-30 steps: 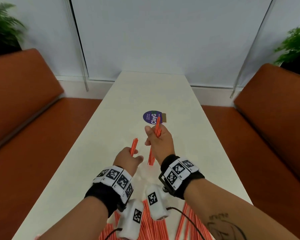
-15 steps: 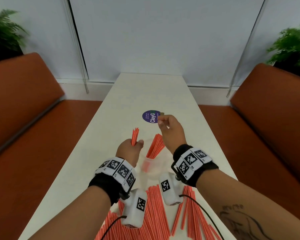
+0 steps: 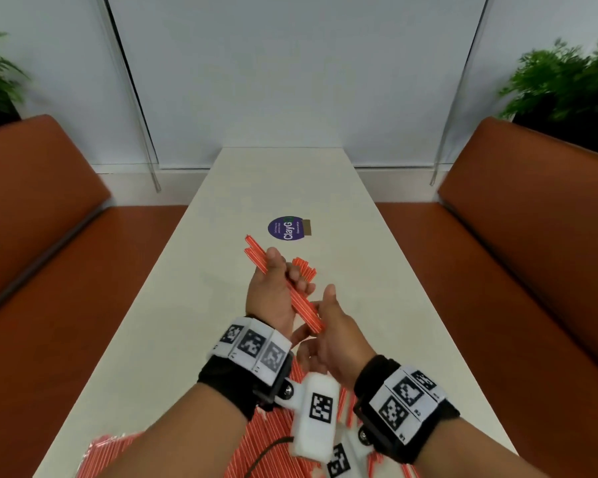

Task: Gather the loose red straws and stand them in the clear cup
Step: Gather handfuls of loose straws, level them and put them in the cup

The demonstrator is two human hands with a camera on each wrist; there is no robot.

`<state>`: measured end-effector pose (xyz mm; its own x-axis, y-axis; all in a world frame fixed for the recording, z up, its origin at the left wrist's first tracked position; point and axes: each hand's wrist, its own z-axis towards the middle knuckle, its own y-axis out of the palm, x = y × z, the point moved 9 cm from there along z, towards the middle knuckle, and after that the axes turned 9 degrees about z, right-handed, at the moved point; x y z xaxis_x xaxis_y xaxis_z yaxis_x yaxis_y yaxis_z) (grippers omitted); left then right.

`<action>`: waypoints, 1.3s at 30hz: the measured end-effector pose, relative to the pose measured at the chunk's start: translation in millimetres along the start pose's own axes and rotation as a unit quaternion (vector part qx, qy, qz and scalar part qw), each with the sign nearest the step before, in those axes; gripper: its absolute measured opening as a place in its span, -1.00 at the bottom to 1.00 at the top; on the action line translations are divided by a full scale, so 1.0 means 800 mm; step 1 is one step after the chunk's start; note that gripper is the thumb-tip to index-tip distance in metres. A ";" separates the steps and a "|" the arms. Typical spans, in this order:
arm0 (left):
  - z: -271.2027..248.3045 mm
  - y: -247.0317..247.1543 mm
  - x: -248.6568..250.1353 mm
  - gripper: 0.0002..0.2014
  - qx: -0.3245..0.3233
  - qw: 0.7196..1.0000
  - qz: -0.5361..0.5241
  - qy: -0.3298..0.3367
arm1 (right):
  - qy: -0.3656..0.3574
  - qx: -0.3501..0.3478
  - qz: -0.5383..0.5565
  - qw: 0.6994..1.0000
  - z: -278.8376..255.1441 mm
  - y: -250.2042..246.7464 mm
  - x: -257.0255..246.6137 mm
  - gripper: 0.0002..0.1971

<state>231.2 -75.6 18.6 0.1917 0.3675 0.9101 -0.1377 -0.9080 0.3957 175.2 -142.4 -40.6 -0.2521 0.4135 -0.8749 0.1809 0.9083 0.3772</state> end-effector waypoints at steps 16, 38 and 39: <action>-0.028 0.023 -0.028 -0.39 -0.104 0.944 0.314 0.007 | -0.106 -0.113 -0.258 0.954 -0.004 0.002 -0.044 -0.58; -0.031 0.019 0.041 -0.62 -0.102 0.810 0.521 0.250 | -0.109 -0.044 -0.276 0.954 0.003 0.009 -0.016 -0.74; -0.030 0.018 0.037 -0.62 -0.112 0.813 0.520 0.239 | -0.117 -0.036 -0.274 0.954 0.004 0.008 -0.020 -0.74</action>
<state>211.4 -72.8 54.4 -0.5336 -0.4896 0.6896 -0.1666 -0.7386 -0.6532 183.4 -143.2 -24.9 -0.0695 -0.1417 -0.9875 0.0144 0.9896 -0.1430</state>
